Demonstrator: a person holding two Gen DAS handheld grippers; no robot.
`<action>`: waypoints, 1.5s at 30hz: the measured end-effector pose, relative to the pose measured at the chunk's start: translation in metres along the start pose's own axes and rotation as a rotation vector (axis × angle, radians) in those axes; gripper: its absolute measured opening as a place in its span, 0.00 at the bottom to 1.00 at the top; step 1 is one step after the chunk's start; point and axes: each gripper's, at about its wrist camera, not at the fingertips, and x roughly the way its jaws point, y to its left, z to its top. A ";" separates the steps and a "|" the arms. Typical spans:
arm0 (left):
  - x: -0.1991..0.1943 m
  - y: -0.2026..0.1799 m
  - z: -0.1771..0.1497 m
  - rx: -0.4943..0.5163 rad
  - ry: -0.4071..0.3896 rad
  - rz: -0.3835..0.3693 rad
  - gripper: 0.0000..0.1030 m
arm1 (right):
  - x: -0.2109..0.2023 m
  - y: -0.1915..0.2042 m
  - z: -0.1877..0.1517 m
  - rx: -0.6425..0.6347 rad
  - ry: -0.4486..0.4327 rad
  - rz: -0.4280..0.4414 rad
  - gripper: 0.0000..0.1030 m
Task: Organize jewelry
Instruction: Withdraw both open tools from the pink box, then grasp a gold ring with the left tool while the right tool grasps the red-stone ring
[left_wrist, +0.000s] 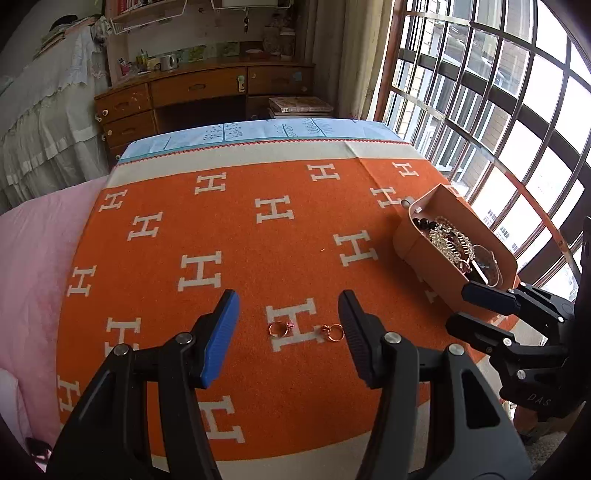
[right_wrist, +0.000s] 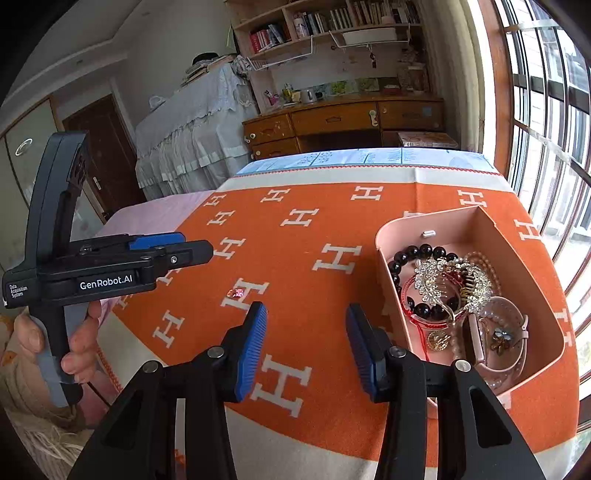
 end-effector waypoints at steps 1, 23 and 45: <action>0.004 0.002 -0.002 0.009 0.010 0.003 0.51 | 0.005 0.002 -0.001 -0.003 0.014 0.000 0.44; 0.078 0.005 -0.030 0.194 0.117 -0.021 0.36 | 0.053 -0.002 -0.006 -0.025 0.127 -0.017 0.44; 0.083 0.023 -0.023 0.126 0.109 -0.031 0.27 | 0.081 0.018 0.001 -0.072 0.172 0.017 0.44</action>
